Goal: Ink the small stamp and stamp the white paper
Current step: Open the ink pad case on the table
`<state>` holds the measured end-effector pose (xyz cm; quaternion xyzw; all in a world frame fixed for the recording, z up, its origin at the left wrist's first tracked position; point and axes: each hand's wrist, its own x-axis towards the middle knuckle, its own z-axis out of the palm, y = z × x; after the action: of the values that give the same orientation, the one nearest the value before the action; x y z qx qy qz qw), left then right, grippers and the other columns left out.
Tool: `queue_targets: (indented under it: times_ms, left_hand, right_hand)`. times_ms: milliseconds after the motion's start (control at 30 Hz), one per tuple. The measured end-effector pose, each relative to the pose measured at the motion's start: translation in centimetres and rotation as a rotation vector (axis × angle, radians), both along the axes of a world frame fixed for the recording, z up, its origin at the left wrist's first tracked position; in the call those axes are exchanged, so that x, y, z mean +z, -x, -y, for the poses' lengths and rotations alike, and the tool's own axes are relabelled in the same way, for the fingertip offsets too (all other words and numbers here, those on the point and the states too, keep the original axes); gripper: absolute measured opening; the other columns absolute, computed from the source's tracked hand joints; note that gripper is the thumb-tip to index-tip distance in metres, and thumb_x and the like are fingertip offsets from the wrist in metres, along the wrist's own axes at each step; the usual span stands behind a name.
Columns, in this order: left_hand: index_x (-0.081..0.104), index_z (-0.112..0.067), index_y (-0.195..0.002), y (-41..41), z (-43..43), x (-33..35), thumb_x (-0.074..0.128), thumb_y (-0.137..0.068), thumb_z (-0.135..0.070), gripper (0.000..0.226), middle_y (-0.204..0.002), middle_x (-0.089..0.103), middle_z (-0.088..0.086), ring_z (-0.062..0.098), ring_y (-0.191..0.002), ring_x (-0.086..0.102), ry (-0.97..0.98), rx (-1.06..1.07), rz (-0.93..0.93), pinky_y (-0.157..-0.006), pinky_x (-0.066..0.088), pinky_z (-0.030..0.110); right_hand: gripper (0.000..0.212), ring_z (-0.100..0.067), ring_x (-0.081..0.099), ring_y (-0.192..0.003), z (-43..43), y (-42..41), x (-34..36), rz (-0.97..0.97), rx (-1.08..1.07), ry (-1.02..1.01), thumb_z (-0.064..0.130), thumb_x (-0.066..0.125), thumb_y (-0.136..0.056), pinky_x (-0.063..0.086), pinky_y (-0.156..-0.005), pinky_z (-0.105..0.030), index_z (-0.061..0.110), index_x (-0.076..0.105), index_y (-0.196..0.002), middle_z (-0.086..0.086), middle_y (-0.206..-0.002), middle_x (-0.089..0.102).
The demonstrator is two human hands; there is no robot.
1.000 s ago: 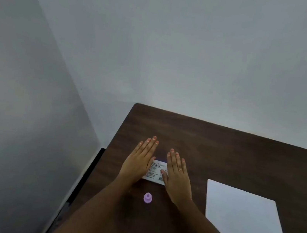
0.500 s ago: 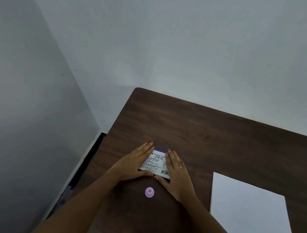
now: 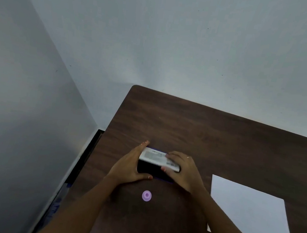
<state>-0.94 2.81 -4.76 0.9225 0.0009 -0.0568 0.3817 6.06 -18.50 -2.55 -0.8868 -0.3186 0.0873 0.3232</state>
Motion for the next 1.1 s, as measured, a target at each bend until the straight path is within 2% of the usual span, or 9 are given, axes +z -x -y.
queue_targets:
  times_ms: [100,233,300,433,633,833,967,1033,1100]
  left_hand:
    - [0.009,-0.033,-0.139,-0.1,0.2,-0.1,0.072,-0.056,-0.061,0.109,-0.146,0.034,-0.002,0.009,-0.130,0.036,-0.029,0.024,0.003,-0.107,0.036,0.036]
    - [-0.012,-0.038,-0.137,-0.3,0.4,-0.5,0.063,-0.060,-0.069,0.112,-0.154,0.014,-0.002,0.012,-0.137,0.015,-0.132,-0.012,-0.016,-0.109,0.022,0.036]
    - [-0.022,-0.040,-0.134,-0.4,0.3,-0.6,0.059,-0.062,-0.070,0.113,-0.155,0.003,-0.006,0.005,-0.134,0.003,-0.161,-0.038,-0.003,-0.108,0.014,0.031]
    - [-0.027,-0.042,-0.131,-0.5,0.1,-0.6,0.052,-0.066,-0.073,0.107,-0.147,-0.014,-0.014,0.002,-0.134,-0.005,-0.217,-0.099,0.025,-0.109,0.002,0.026]
    - [-0.014,-0.031,-0.138,-0.7,-0.1,-1.1,0.046,-0.069,-0.074,0.102,-0.147,-0.009,-0.013,0.001,-0.135,-0.003,-0.285,-0.131,0.043,-0.111,-0.001,0.024]
    - [-0.018,-0.034,-0.136,-0.5,0.0,-0.9,0.049,-0.067,-0.074,0.104,-0.153,-0.002,-0.008,-0.001,-0.134,-0.002,-0.246,-0.107,0.011,-0.110,0.001,0.025]
    - [-0.007,-0.037,-0.139,0.0,0.1,0.1,0.061,-0.074,-0.056,0.096,-0.154,0.006,-0.007,0.003,-0.135,0.005,0.002,0.017,-0.068,-0.110,0.011,0.028]
    - [0.005,-0.034,-0.141,0.3,0.1,0.7,0.060,-0.082,-0.044,0.081,-0.153,0.015,-0.005,0.009,-0.137,0.016,0.152,0.127,-0.094,-0.108,0.020,0.029]
    - [0.020,-0.026,-0.140,0.7,0.3,1.3,0.055,-0.088,-0.034,0.063,-0.150,0.026,0.001,0.014,-0.135,0.025,0.166,0.215,-0.047,-0.106,0.024,0.028]
  right_hand:
    - [0.023,-0.007,0.056,-0.085,-0.3,-1.7,1.3,-0.052,-0.154,-0.132,0.037,0.054,-0.085,0.044,-0.077,-0.025,0.020,0.063,-0.099,-0.003,-0.099,0.070]
    - [0.016,-0.016,0.057,-0.096,-1.7,-4.2,1.8,-0.152,-0.325,-0.257,0.020,0.050,-0.090,0.048,-0.082,-0.033,0.016,0.060,-0.102,-0.008,-0.107,0.065]
    - [0.016,-0.023,0.057,-0.097,-2.4,-5.1,1.5,-0.114,-0.365,-0.197,0.014,0.050,-0.089,0.047,-0.086,-0.038,0.010,0.061,-0.100,-0.014,-0.107,0.063]
    - [0.015,-0.028,0.056,-0.095,-3.4,-6.2,0.3,-0.045,-0.406,-0.067,0.005,0.051,-0.086,0.041,-0.085,-0.035,0.003,0.064,-0.094,-0.018,-0.102,0.064]
    - [0.013,-0.029,0.050,-0.096,-3.7,-6.5,-0.6,-0.009,-0.443,0.068,0.006,0.054,-0.084,0.037,-0.086,-0.038,0.004,0.065,-0.090,-0.016,-0.103,0.061]
    - [0.031,-0.028,0.042,-0.118,-3.7,-5.9,0.5,0.061,-0.437,0.163,0.015,0.057,-0.085,0.028,-0.104,-0.042,0.012,0.054,-0.115,-0.013,-0.125,0.051]
    - [0.022,-0.025,0.046,-0.113,-3.3,-3.2,0.8,0.072,-0.386,0.085,0.015,0.054,-0.086,0.033,-0.099,-0.038,0.011,0.057,-0.107,-0.013,-0.120,0.055]
    - [0.017,-0.025,0.050,-0.107,-3.1,-1.4,1.0,0.074,-0.326,0.055,0.012,0.053,-0.086,0.036,-0.091,-0.033,0.010,0.059,-0.102,-0.013,-0.114,0.059]
    - [0.013,-0.026,0.054,-0.098,-2.9,0.5,1.1,0.084,-0.252,0.017,0.010,0.054,-0.085,0.037,-0.083,-0.028,0.007,0.061,-0.096,-0.014,-0.104,0.063]
